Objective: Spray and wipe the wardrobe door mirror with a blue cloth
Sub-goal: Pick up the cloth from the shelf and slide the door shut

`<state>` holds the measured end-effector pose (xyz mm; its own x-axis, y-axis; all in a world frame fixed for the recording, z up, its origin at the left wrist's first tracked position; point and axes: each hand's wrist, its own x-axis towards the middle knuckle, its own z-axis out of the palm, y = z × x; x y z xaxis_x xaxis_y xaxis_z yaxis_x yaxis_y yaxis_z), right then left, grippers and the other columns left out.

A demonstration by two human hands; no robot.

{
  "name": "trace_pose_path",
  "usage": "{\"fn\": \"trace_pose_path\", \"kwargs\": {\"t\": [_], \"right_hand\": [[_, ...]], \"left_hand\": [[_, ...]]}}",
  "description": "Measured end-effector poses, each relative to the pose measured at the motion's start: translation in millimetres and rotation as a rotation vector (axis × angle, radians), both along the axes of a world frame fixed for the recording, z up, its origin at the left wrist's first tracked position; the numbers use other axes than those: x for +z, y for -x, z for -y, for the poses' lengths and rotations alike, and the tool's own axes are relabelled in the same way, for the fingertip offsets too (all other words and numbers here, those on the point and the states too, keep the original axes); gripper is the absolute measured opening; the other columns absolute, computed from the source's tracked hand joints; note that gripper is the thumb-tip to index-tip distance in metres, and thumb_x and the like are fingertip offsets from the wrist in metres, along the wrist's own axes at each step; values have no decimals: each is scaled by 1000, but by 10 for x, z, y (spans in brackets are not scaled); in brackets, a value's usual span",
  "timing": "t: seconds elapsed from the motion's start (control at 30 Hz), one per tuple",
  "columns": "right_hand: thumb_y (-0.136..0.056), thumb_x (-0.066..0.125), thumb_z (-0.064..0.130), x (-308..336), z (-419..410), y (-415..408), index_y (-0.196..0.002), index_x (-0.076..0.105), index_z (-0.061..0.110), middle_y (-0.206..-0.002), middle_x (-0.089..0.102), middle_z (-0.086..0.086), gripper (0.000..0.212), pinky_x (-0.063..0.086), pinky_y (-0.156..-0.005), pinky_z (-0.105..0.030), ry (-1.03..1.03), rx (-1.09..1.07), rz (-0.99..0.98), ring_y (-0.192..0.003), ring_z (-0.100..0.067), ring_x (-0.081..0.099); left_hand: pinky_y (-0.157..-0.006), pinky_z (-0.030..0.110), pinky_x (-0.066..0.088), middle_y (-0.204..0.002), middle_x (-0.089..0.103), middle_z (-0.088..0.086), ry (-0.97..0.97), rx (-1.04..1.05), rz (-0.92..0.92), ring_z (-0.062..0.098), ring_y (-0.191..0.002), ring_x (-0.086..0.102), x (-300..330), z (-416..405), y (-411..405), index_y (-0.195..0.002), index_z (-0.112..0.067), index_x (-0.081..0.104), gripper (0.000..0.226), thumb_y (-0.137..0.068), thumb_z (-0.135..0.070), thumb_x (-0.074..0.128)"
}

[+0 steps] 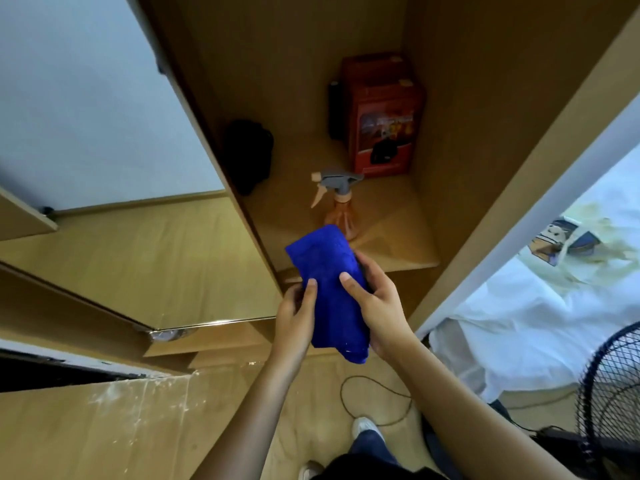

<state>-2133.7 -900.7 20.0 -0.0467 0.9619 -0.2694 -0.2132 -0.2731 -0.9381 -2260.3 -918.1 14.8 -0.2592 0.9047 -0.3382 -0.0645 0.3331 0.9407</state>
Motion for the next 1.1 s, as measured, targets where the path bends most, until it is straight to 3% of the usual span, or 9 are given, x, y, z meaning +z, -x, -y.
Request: {"fn": "trace_pose_path", "kwargs": {"t": [0.13,0.23,0.43,0.57,0.63,0.83,0.93,1.03,1.1], "right_hand": [[-92,65,18,-119,-26,-270,-128,59,24,-120,69,2,37,55,-93,-48,198,-189,-259,-109,-20,67],[-90,66,16,-180,-140,-464,-126,60,19,-119,69,-6,36,55,-92,-51,271,-297,-359,-106,-26,68],[-91,67,17,-223,-576,-679,-136,50,16,-124,65,-10,49,55,-90,-52,333,-380,-378,-106,-31,67],[-94,63,19,-210,-993,-751,-142,45,19,-131,60,-8,51,55,-88,-43,259,-363,-191,-107,-27,64],[-97,58,24,-223,-1155,-774,-143,44,23,-137,55,-5,48,51,-97,-44,223,-350,-51,-115,-27,59],[-103,41,26,-292,-1350,-804,-152,28,18,-151,41,-5,51,39,-108,-35,99,-135,595,-133,-26,45],[-102,41,22,-315,-1301,-811,-153,23,19,-153,38,-4,54,40,-100,-30,44,-99,737,-132,-25,45],[-102,40,17,-257,-1221,-786,-156,15,23,-162,17,3,59,35,-106,-29,-39,-67,814,-144,-19,27],[-102,42,15,-160,-1142,-727,-155,19,22,-163,12,5,58,31,-106,-25,-119,-55,829,-147,-16,19]], "left_hand": [[-81,39,58,-101,74,-6,205,-129,150,12,-91,71,-118,-38,-224,-107,-24,65,29,-91,-46,57],[-82,49,57,-103,73,-6,254,-183,310,15,-94,70,-133,-144,-382,-112,-25,64,35,-81,-39,70],[-85,48,57,-108,71,-5,161,-163,216,18,-99,68,-169,-609,-635,-111,-29,64,32,-81,-26,74],[-85,44,57,-111,69,-3,91,-102,86,19,-100,66,-151,-993,-773,-110,-29,62,31,-82,-23,74],[-84,42,57,-111,67,-1,83,-84,59,20,-99,65,-138,-1132,-845,-116,-21,59,36,-83,-23,73],[-77,35,56,-101,67,4,69,-85,-54,23,-93,65,-208,-1273,-1014,-107,-18,58,19,-90,-11,62],[-67,21,49,-98,64,0,63,-69,-133,15,-87,63,-214,-1208,-1015,-108,-17,56,21,-89,-11,62],[-72,20,48,-101,60,-3,19,-46,-234,16,-92,61,-142,-1111,-976,-119,-15,55,30,-90,-14,63],[-63,8,44,-101,57,-6,-23,-24,-290,5,-85,58,-58,-1006,-908,-119,-15,55,29,-91,-14,62]]}}
